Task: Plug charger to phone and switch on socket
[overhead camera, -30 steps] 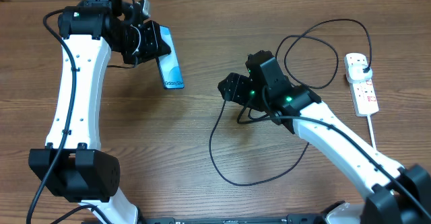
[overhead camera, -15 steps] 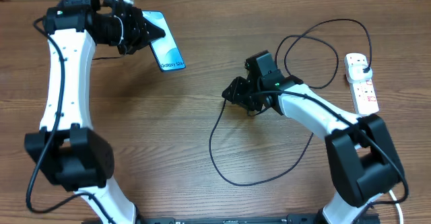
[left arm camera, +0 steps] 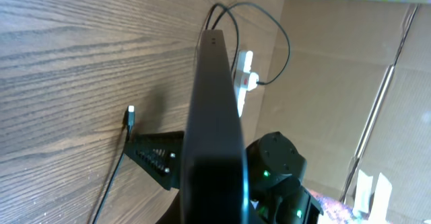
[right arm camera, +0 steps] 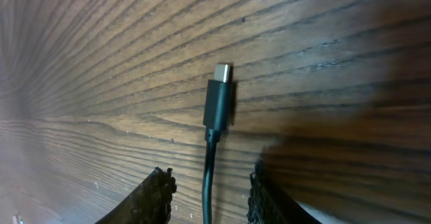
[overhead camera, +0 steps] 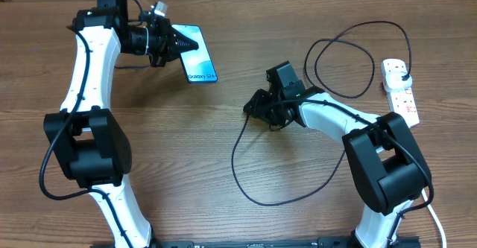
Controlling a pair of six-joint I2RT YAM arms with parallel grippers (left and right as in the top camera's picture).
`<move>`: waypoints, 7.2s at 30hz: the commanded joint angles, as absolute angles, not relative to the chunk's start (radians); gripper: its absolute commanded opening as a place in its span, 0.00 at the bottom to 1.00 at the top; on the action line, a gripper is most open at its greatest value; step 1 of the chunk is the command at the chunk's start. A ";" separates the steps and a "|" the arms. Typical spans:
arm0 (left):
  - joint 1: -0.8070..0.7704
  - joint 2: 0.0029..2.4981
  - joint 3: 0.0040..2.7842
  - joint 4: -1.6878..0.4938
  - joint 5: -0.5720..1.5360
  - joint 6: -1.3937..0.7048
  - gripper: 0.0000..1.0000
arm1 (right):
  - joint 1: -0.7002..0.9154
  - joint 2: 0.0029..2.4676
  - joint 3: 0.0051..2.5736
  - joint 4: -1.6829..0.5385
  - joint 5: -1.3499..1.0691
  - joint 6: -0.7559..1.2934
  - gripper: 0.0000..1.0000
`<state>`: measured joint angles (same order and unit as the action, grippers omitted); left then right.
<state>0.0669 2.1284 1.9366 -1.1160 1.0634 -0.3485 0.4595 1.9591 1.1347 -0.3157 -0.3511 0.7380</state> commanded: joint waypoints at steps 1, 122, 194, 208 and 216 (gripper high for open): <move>0.054 2.119 1.945 -1.127 1.115 -0.290 0.04 | 0.469 1.979 1.151 -0.303 -0.342 0.753 0.33; -0.092 2.037 1.945 -1.225 1.458 -0.136 0.04 | 0.628 1.228 0.783 0.074 -0.556 0.846 0.04; -0.120 2.037 1.945 -1.225 1.455 -0.127 0.04 | 0.566 1.237 0.783 0.104 -0.490 0.913 0.04; -0.138 2.037 1.945 -1.242 1.456 -0.111 0.04 | 0.542 1.237 0.783 0.130 -0.499 0.909 0.04; -0.134 2.037 1.945 -1.247 1.456 -0.101 0.04 | 0.541 1.237 0.783 0.121 -0.527 0.909 0.04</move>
